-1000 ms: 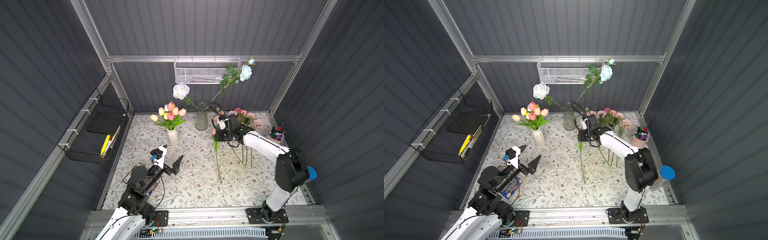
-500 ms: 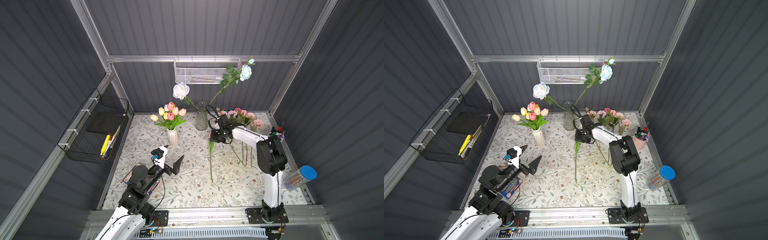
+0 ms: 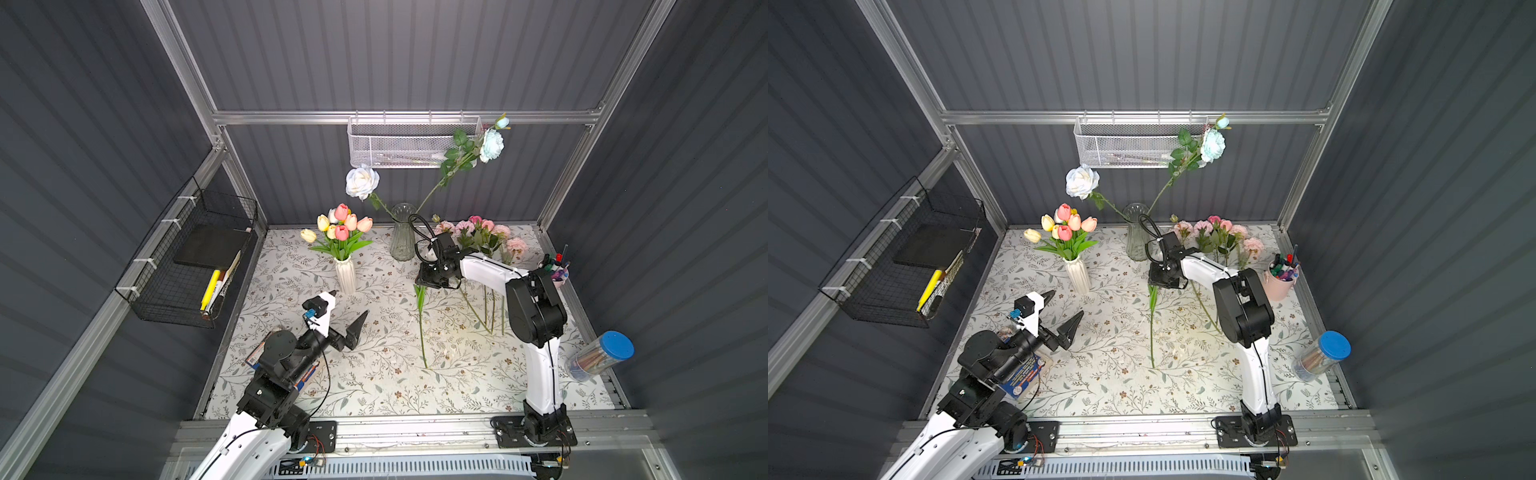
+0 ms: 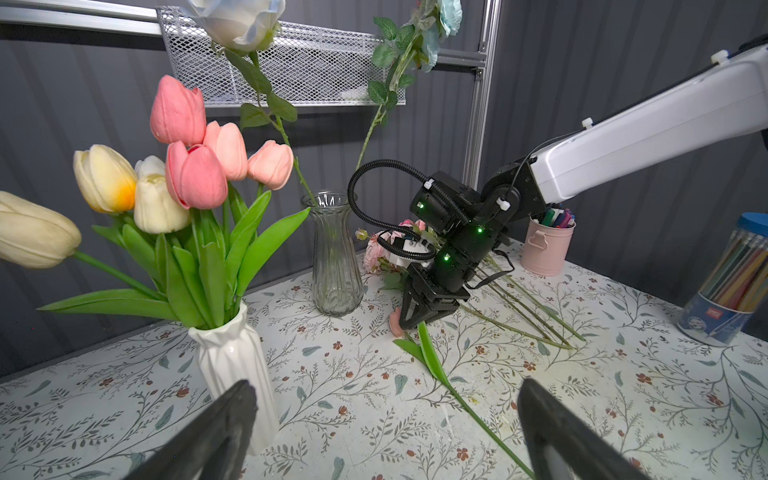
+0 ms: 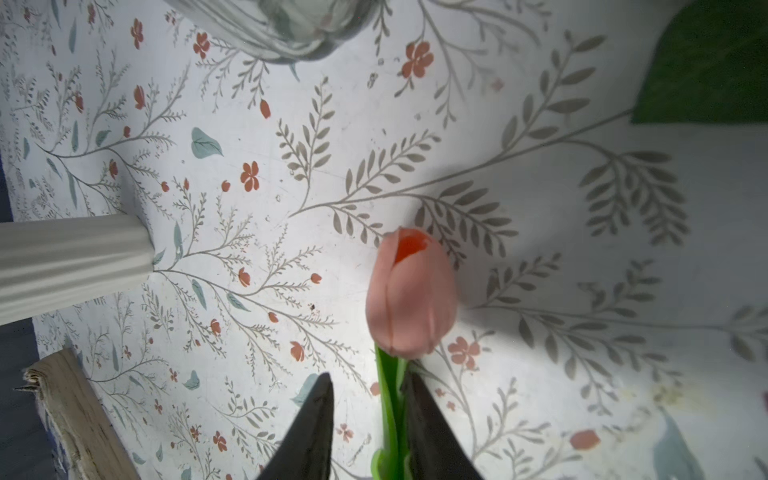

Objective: Pick out pink flowers from the vase
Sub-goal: Place the flower at the center of the board, then pick up the flower from the vase.

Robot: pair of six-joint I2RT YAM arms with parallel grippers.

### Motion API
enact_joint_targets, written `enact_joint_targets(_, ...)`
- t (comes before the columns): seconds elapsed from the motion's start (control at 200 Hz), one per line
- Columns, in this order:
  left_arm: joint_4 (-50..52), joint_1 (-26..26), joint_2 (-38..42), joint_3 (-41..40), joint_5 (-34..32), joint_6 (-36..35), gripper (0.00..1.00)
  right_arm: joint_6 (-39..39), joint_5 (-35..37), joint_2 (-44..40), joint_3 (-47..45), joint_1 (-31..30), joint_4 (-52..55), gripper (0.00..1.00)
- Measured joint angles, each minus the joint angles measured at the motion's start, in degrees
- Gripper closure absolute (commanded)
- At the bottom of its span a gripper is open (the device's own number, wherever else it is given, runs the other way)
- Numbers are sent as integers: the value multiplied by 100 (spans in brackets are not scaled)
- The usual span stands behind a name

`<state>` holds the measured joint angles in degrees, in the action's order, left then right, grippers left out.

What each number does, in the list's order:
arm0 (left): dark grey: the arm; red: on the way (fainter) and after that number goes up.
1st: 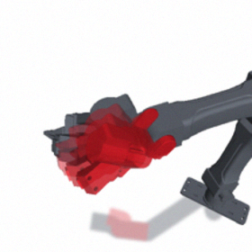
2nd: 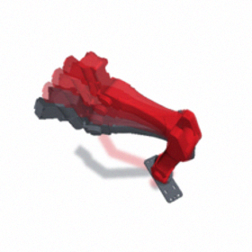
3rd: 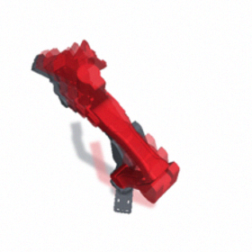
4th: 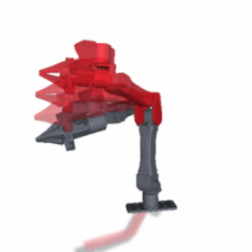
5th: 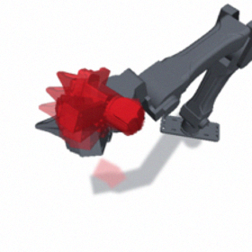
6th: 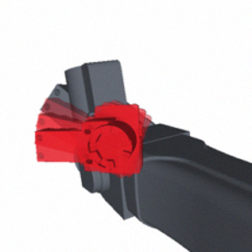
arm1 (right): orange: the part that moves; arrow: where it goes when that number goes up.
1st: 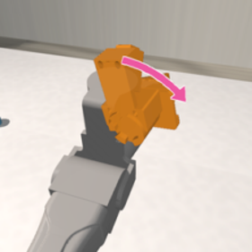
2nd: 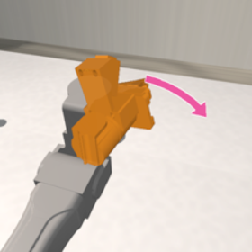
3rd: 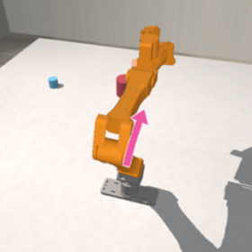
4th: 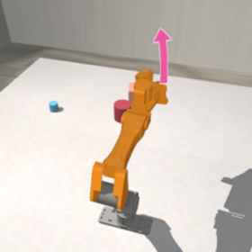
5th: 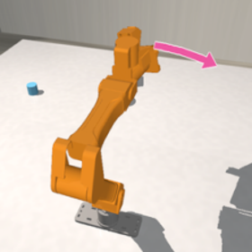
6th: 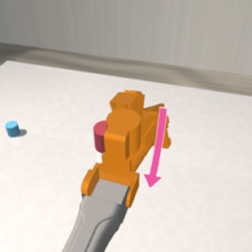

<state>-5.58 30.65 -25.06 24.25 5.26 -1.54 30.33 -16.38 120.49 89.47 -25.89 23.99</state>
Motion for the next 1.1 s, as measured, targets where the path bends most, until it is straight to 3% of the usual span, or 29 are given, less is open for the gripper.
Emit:
enact_joint_targets(0.18,0,0,2,0,0,0,1,-81,140,-592,-345,0,-138,58)
enact_joint_targets(0.455,0,0,2,0,-2,0,1,-315,597,-1600,-874,-61,-254,57)
enact_joint_targets(0.66,0,0,76,0,-11,0,1,-815,929,-2472,-1327,-605,-782,60)
enact_joint_targets(0.891,2,0,179,0,-90,-2,1,-1480,562,-2721,-1580,-1246,-2686,61)
enact_joint_targets(1.096,13,0,459,0,-337,-50,1,-2142,-140,-2026,-1672,-1620,-5084,60)
